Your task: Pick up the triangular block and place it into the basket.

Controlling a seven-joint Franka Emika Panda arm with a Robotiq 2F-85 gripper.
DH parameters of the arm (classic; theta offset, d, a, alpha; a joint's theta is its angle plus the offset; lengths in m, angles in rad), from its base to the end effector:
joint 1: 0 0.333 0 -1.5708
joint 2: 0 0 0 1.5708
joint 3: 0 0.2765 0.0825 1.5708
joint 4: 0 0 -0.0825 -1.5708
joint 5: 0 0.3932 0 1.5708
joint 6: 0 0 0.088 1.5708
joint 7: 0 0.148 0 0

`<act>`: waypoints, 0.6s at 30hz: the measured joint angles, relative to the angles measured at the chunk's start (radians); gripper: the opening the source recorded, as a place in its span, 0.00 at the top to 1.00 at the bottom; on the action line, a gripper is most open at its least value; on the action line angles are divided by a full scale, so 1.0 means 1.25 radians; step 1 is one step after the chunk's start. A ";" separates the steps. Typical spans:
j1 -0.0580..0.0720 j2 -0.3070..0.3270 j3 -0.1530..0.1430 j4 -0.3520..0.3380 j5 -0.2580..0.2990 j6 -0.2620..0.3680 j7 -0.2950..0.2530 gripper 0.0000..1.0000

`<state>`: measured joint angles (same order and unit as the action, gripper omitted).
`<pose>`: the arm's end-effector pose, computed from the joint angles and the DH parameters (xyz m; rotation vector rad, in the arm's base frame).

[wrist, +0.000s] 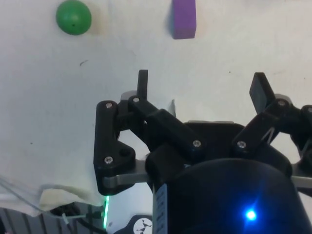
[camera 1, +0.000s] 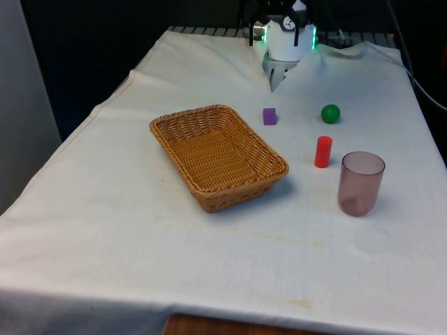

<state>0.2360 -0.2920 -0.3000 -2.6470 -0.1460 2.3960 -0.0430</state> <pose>0.4289 -0.0207 0.2528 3.1206 0.1491 0.0504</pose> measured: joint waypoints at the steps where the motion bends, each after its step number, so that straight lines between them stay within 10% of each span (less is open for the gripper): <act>1: 0.000 0.000 -0.001 -0.006 -0.002 0.007 0.002 0.00; 18: 0.000 0.054 0.006 -0.054 -0.034 0.118 0.028 0.00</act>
<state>0.2360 -0.2250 -0.2930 -2.7150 -0.1880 2.5430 -0.0080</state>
